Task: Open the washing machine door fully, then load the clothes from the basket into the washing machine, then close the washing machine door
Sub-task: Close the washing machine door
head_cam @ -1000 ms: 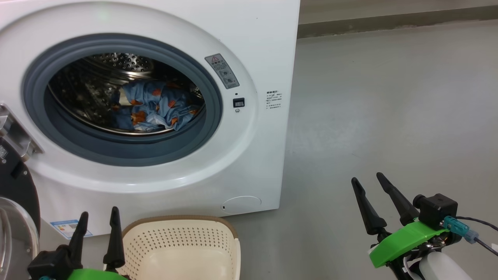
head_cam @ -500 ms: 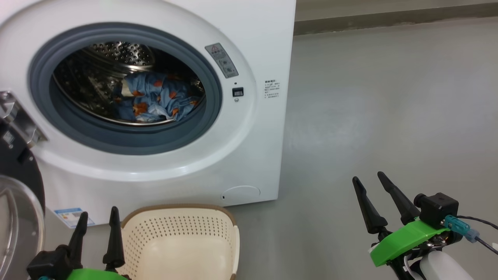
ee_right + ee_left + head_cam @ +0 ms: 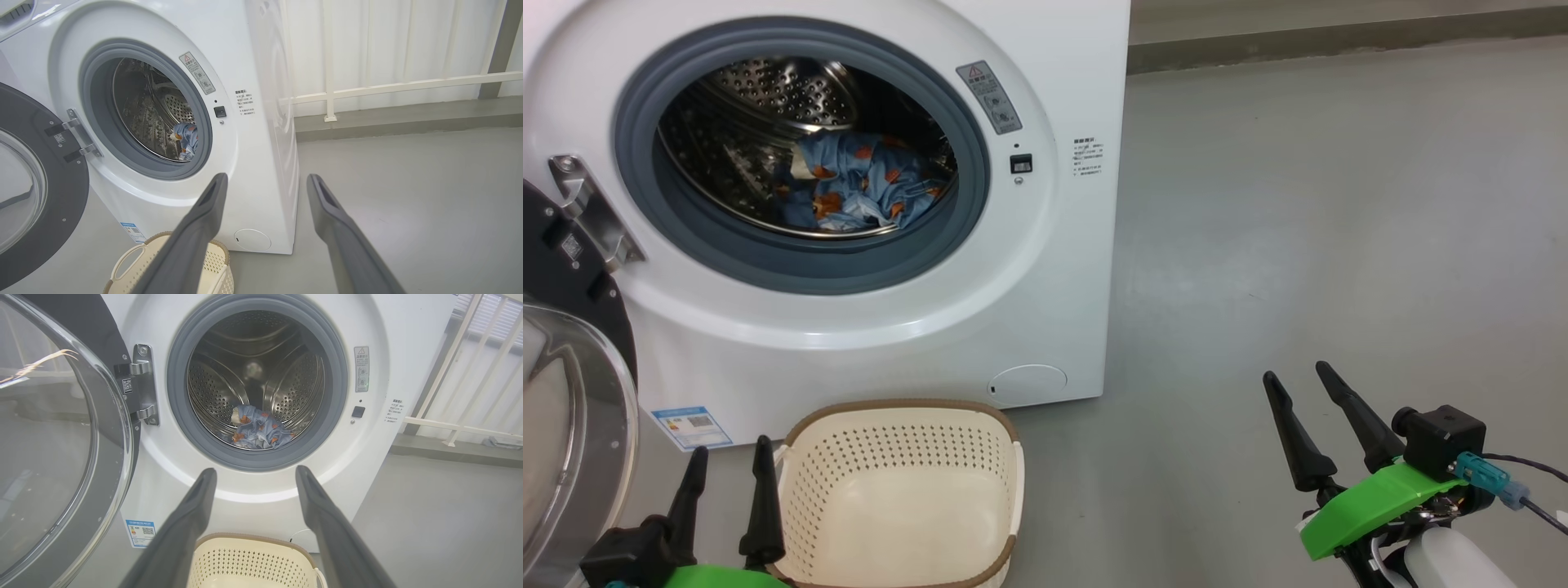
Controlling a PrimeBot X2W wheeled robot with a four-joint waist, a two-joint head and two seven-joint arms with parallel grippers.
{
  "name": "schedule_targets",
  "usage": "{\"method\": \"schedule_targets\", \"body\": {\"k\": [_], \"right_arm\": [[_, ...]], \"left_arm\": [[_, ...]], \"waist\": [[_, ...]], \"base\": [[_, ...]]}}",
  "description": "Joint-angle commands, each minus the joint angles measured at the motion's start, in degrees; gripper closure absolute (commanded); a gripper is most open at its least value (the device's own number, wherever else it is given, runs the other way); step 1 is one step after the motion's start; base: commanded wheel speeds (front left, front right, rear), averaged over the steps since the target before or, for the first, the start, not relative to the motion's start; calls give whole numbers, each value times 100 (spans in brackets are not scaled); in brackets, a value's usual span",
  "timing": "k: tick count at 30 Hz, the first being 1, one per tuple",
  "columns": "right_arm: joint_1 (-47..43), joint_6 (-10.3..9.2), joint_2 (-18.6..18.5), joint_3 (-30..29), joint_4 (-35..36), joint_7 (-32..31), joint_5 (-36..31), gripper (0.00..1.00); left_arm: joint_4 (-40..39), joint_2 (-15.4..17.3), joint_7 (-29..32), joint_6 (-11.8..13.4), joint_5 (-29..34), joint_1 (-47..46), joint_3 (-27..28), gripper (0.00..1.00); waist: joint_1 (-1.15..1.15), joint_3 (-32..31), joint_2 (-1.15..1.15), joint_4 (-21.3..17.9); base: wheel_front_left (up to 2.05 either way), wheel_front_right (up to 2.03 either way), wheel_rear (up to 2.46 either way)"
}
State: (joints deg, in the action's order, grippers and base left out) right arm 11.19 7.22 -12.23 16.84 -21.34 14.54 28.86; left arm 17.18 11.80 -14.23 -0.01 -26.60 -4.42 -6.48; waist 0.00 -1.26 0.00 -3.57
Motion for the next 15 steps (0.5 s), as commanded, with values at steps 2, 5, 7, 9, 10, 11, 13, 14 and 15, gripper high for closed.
{"method": "schedule_targets", "body": {"k": [2,5,7,9,10,11,13,14,15], "right_arm": [[125,26,-32,101,117,46,54,0],[115,26,-31,100,117,46,56,0],[106,26,-29,102,122,46,54,0],[98,26,-29,100,130,46,50,0],[95,26,-29,98,133,46,49,0],[92,26,-30,97,135,46,48,0],[87,26,-32,96,138,46,45,0],[85,26,-32,96,140,46,44,0],[84,26,-33,96,142,46,42,0]], "left_arm": [[-105,162,-68,19,-36,-170,186,0],[-106,165,-69,17,-34,-168,178,0],[-111,168,-70,23,-32,-165,176,0],[-115,170,-70,26,-29,-166,172,0],[-116,171,-70,27,-29,-167,169,0],[-118,173,-71,29,-29,-166,167,0],[-125,175,-71,35,-29,-165,164,0],[-127,177,-71,38,-30,-164,161,0],[-128,179,-71,40,-31,-163,159,0]], "waist": [[0,-7,0,0],[0,-17,0,6],[0,-20,0,11],[0,-19,0,18],[0,-17,0,23],[0,-15,0,27],[0,-10,0,37],[0,-7,0,41],[0,-4,0,44]], "base": [[0,0,0],[0,0,0],[0,0,0],[0,0,0],[0,0,0],[0,0,0],[0,0,0],[0,0,0],[0,0,0]]}}
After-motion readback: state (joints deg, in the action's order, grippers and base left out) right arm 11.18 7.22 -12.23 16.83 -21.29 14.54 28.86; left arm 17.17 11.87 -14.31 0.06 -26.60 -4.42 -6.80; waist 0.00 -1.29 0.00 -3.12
